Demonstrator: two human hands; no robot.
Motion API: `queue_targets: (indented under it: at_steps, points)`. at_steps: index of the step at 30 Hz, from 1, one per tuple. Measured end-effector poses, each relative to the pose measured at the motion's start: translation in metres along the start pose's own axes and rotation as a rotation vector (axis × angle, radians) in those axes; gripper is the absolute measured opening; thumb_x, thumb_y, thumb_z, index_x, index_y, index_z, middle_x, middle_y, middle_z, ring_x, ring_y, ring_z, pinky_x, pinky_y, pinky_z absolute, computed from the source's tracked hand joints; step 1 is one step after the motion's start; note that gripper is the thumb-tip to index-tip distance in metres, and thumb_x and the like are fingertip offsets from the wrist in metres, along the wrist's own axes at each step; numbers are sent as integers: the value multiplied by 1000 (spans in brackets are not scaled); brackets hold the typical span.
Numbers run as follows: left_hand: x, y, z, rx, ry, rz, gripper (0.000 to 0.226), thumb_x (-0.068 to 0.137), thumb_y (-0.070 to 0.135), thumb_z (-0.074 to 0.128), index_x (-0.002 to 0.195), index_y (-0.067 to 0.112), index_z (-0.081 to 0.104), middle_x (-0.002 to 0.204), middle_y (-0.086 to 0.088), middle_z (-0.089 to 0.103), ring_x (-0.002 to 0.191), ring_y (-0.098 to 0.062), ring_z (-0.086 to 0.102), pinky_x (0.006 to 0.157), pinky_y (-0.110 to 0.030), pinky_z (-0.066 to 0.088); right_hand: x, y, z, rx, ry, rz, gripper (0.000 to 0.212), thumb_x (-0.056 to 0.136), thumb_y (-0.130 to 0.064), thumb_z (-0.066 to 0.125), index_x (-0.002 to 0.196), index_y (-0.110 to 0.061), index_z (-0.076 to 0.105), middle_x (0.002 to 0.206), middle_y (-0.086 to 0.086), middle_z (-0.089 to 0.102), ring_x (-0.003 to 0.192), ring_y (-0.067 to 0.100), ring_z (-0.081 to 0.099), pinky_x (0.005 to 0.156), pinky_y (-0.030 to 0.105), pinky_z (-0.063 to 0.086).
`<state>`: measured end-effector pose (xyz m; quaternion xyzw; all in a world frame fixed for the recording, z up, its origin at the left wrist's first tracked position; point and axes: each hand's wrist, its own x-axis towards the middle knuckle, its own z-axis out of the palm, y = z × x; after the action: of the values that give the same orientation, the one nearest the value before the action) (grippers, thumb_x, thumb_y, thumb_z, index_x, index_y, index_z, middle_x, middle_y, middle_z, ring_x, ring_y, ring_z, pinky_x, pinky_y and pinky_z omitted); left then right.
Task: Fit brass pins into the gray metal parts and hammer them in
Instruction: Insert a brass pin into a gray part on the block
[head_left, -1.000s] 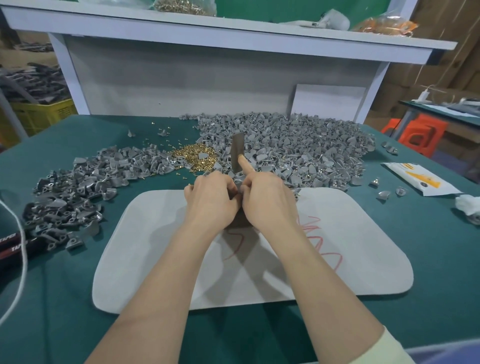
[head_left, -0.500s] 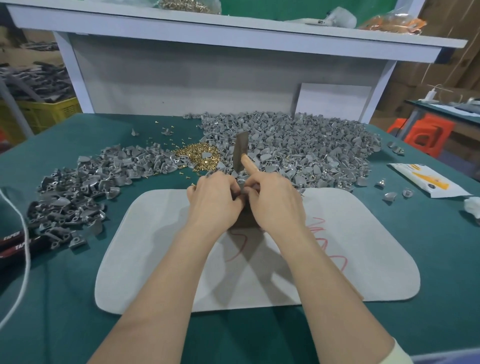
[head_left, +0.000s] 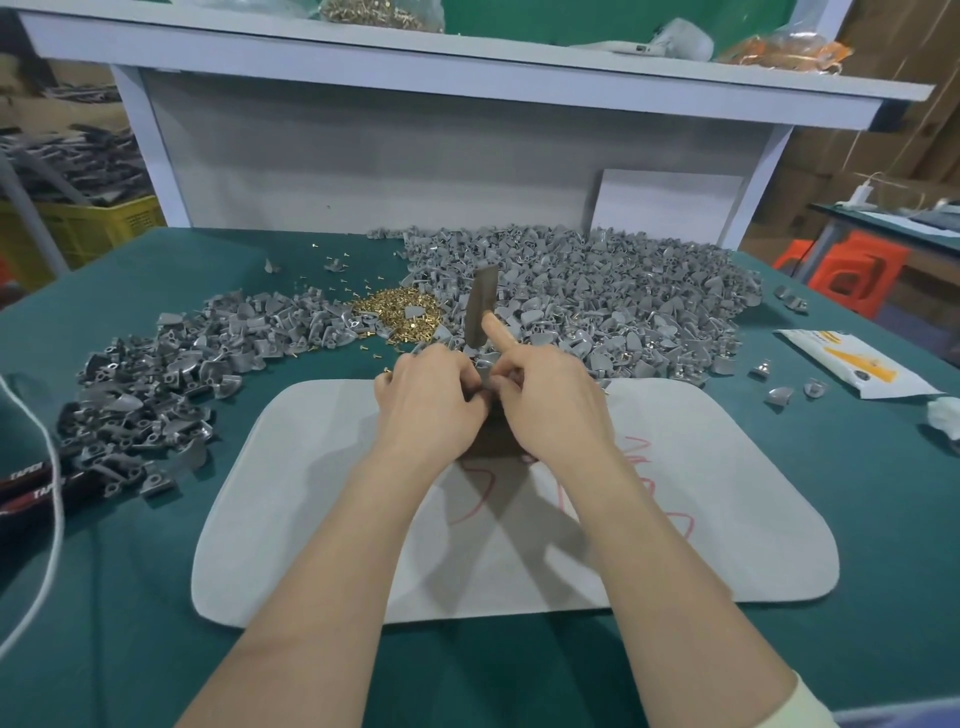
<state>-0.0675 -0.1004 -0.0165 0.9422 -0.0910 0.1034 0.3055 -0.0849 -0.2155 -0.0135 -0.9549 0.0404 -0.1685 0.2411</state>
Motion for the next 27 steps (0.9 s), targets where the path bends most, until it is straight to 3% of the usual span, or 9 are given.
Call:
queue_targets:
  at_steps: [3, 7, 9, 11, 17, 21, 25, 27]
  points:
    - [2, -4, -1, 14, 37, -42, 11, 87, 29, 61, 76, 29, 61, 102, 4, 61, 109, -27, 49, 92, -39, 33, 1, 5, -4, 161, 26, 9, 21, 92, -18, 53, 97, -30, 70, 111, -2, 68, 99, 20, 61, 85, 31, 48]
    - [5, -10, -6, 18, 68, -111, 12, 87, 26, 61, 76, 28, 57, 102, -1, 62, 108, -29, 50, 90, -38, 33, -3, 11, -22, 380, 88, -98, 40, 91, -4, 50, 120, -31, 59, 110, -24, 62, 94, -15, 56, 90, 12, 43]
    - [4, -10, -6, 13, 62, -119, 11, 87, 26, 61, 77, 26, 56, 103, -1, 62, 108, -30, 50, 89, -37, 33, -5, 15, -30, 344, 123, -123, 44, 91, -11, 53, 128, -36, 51, 99, -23, 62, 86, -8, 58, 75, 5, 41]
    - [4, -9, -5, 2, 60, -123, 11, 87, 26, 61, 77, 26, 57, 103, -1, 63, 108, -30, 51, 88, -37, 33, -9, 19, -34, 329, 127, -115, 42, 90, -17, 56, 126, -39, 52, 91, -20, 62, 83, 3, 61, 67, 8, 39]
    - [2, -9, -7, -47, 49, -153, 21, 86, 24, 62, 69, 28, 51, 100, -1, 65, 108, -30, 52, 90, -37, 36, -19, 22, -34, 309, 119, -132, 41, 90, -20, 59, 125, -42, 57, 115, -19, 65, 104, 6, 60, 87, 17, 41]
    - [0, -9, -6, -86, 63, -155, 31, 84, 22, 64, 59, 28, 47, 96, -1, 66, 107, -31, 53, 90, -38, 40, -20, 20, -36, 276, 103, -157, 39, 91, -21, 58, 125, -40, 57, 120, -20, 63, 111, 6, 59, 98, 27, 45]
    - [2, -9, -7, -74, 59, -152, 32, 84, 23, 65, 58, 29, 47, 93, 1, 65, 106, -30, 54, 92, -40, 41, -20, 19, -41, 126, -26, -167, 40, 91, -23, 57, 123, -47, 55, 114, -18, 66, 104, 11, 61, 91, 28, 47]
    - [2, -10, -7, -92, 62, -157, 30, 84, 22, 65, 59, 27, 49, 92, 2, 65, 107, -30, 54, 92, -39, 41, -19, 18, -45, 73, -10, -153, 41, 91, -26, 55, 124, -50, 52, 114, -18, 66, 104, 15, 61, 91, 33, 48]
